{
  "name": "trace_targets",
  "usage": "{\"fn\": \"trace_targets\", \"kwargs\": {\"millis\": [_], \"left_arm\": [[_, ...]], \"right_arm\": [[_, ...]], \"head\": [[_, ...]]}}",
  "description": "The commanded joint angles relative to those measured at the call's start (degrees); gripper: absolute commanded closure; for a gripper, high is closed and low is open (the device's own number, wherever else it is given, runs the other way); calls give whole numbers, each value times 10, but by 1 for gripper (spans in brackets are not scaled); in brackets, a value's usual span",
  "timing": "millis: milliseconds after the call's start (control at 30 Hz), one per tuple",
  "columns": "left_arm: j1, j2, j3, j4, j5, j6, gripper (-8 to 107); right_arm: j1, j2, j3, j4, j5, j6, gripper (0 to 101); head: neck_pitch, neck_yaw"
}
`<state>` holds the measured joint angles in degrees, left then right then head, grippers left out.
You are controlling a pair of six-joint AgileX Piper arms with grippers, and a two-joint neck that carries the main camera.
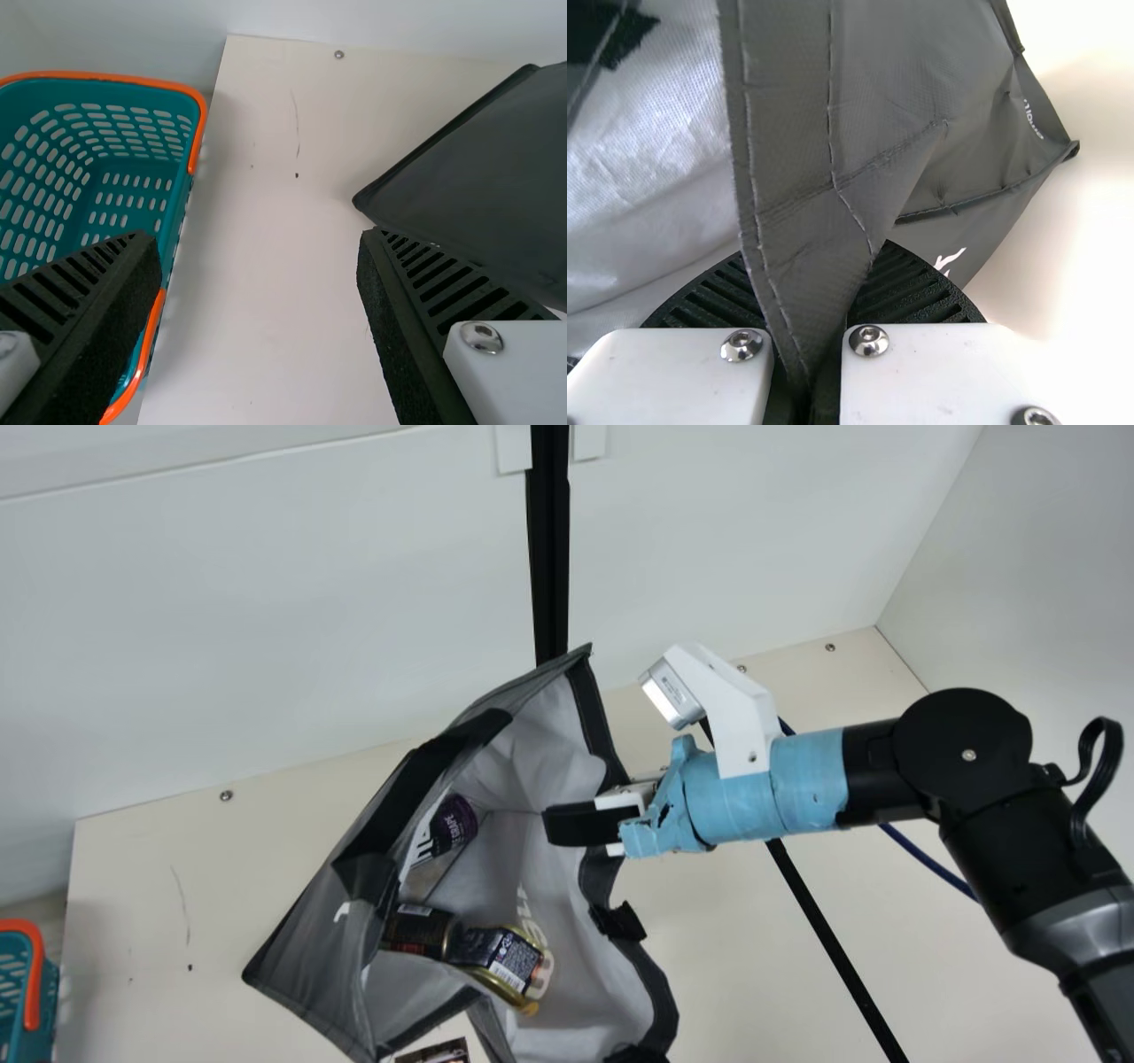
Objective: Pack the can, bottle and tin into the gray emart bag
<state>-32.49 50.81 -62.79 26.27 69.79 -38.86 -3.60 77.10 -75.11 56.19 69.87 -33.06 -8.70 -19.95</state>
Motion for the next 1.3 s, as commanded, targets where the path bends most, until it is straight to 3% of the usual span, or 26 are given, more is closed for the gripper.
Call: {"fn": "trace_targets", "kwargs": {"millis": [0,367,700,1267], "left_arm": [[0,0,0,0,0,0,9],[0,0,0,0,-1,0,9],[0,0,0,0,-1,0,9],[0,0,0,0,-1,0,9]], "right_arm": [[-1,2,-9,-9,-7,-1,101],[-21,5,-93,-94,-22,8,101],[-73,-2,-166,-149,0,32,101],[-178,-8,-220,-197,0,49,101]], "head": [[-13,0],[-13,0],[-13,0],[-13,0]]}}
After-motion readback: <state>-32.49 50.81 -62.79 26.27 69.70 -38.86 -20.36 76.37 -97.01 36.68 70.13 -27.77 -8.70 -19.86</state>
